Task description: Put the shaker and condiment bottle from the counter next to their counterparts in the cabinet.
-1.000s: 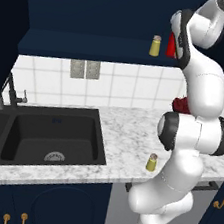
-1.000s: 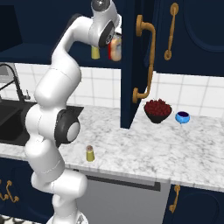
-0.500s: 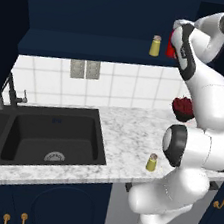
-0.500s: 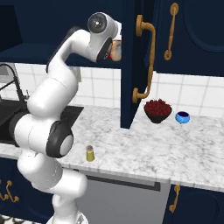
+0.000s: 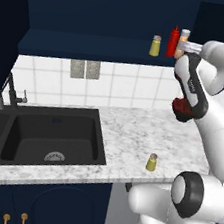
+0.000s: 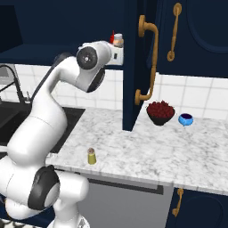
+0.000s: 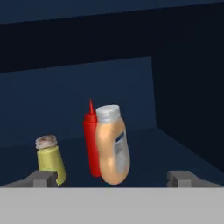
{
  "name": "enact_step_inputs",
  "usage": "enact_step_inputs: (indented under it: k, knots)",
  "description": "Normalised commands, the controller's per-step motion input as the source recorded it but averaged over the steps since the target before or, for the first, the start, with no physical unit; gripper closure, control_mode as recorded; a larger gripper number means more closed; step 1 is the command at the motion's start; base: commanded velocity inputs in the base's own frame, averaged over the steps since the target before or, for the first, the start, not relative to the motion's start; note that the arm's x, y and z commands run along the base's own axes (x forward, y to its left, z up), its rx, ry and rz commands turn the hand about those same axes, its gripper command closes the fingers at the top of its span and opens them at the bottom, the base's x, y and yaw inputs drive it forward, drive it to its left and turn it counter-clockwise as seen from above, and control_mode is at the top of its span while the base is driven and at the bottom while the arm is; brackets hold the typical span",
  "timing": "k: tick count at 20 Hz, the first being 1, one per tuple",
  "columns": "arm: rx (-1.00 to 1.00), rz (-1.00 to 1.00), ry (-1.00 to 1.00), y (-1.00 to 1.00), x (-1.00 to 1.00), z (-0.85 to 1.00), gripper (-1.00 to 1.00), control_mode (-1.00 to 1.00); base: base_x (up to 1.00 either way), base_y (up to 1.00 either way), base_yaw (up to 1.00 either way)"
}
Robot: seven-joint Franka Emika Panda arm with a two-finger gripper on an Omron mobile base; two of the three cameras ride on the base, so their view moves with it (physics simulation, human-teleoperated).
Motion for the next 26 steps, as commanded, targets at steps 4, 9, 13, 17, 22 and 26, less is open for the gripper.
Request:
enact_step_inputs:
  k: [4,9,13,17,22,26]
  knots:
    - [0.00,0.08,-0.13,0.12,-1.00,-0.43,-1.00,-1.00,0.00,0.00,0.00]
    - [-0.05,0.09,-0.01,0.08,-0.96,-0.61,-1.00,-1.00,0.00,0.00,0.00]
    - [-0.13,0.00,0.00,0.09,-0.88,-0.68,-1.00,-1.00,0.00,0.00,0.00]
    - [-0.06,0.00,0.06,0.49,-0.84,-0.49,-1.00,-1.00,0.00,0.00,0.00]
    - [-0.02,0.00,0.25,0.57,-0.48,-0.36,-1.00,-1.00,0.00,0.00,0.00]
    - [-0.02,0.00,0.41,0.38,-0.40,-0.31,-1.00,-1.00,0.00,0.00,0.00]
